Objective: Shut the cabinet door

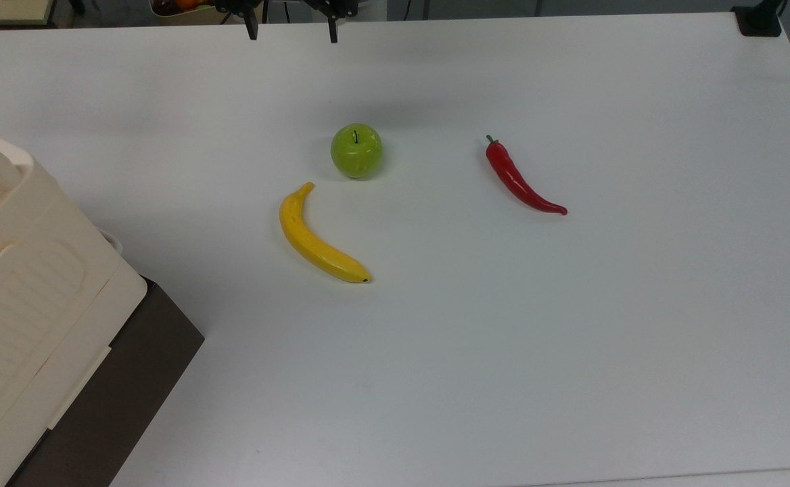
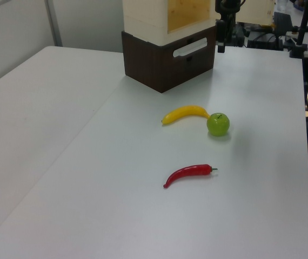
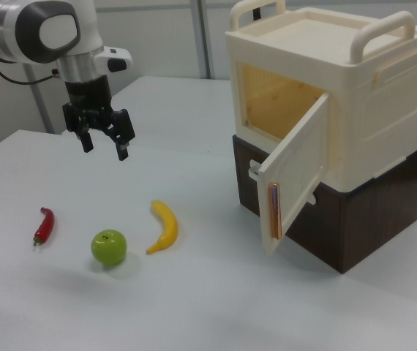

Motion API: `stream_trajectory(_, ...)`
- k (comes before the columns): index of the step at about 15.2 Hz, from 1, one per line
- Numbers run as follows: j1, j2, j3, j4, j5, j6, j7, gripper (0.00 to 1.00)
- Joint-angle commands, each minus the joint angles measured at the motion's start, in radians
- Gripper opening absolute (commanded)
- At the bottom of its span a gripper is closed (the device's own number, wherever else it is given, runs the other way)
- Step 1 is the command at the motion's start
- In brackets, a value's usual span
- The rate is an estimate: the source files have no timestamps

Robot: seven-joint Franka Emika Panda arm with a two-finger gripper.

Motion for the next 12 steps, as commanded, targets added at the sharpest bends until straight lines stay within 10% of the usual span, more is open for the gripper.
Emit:
stream_trajectory(1, 0.001, -0.028, -0.006, -0.014, 0.006, -0.016, -0.011, 1.0)
stream_trajectory(8, -0.002, -0.025, -0.006, -0.011, -0.023, -0.005, -0.024, 1.0)
stream_trajectory(12, -0.004, -0.027, -0.014, 0.001, -0.034, -0.016, -0.095, 0.49)
